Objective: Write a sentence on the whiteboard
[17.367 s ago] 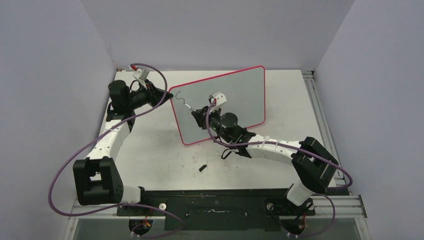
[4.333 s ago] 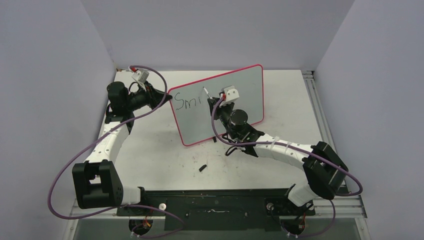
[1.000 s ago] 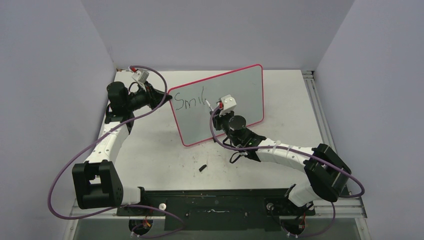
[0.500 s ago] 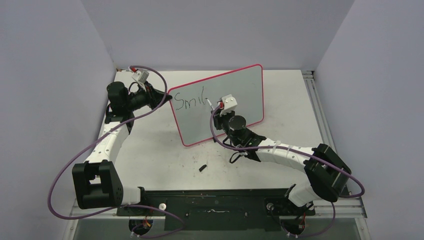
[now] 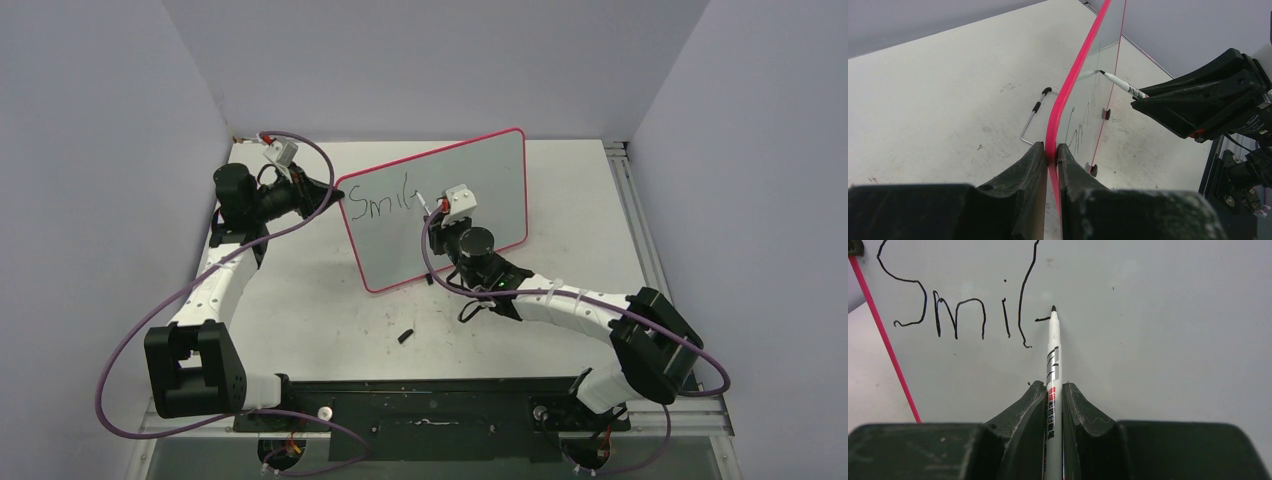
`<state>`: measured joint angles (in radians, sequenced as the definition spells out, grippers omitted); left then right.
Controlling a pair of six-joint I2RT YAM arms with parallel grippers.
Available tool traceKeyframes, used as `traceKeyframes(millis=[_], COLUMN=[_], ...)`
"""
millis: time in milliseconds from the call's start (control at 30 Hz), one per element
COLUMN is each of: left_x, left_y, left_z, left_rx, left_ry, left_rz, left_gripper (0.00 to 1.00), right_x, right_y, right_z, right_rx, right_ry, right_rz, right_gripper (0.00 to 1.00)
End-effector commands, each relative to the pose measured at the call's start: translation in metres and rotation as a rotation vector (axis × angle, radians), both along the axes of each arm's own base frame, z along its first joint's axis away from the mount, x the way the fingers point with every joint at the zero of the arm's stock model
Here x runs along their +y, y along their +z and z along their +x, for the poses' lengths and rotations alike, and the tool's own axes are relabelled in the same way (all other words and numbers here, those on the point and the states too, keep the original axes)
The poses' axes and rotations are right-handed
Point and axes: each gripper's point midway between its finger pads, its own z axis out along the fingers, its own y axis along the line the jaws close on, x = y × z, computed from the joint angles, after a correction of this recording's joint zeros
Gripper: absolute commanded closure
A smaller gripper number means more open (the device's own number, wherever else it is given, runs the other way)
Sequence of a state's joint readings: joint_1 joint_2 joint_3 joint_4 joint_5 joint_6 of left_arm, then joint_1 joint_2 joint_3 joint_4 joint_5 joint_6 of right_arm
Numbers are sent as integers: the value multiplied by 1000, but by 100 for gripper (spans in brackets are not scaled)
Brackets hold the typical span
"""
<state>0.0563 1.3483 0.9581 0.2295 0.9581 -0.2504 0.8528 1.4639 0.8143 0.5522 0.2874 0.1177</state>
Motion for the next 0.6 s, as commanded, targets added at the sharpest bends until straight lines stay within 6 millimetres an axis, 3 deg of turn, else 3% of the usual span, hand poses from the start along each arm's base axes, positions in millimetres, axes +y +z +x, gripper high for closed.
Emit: traceKeyframes(millis=[0, 200, 567], left_x=[1, 1, 1], left_y=[12, 12, 12], left_z=[-6, -6, -6], left_rx=[-46, -45, -46], left_ry=[-14, -17, -17], left_rz=[12, 12, 10], left_gripper=[100, 100, 100], right_x=[4, 10, 19], right_y=[41, 37, 12], right_z=[12, 12, -1], right_rx=[-84, -75, -24], right_ry=[-11, 8, 47], right_rz=[72, 64, 27], right_gripper=[95, 95, 95])
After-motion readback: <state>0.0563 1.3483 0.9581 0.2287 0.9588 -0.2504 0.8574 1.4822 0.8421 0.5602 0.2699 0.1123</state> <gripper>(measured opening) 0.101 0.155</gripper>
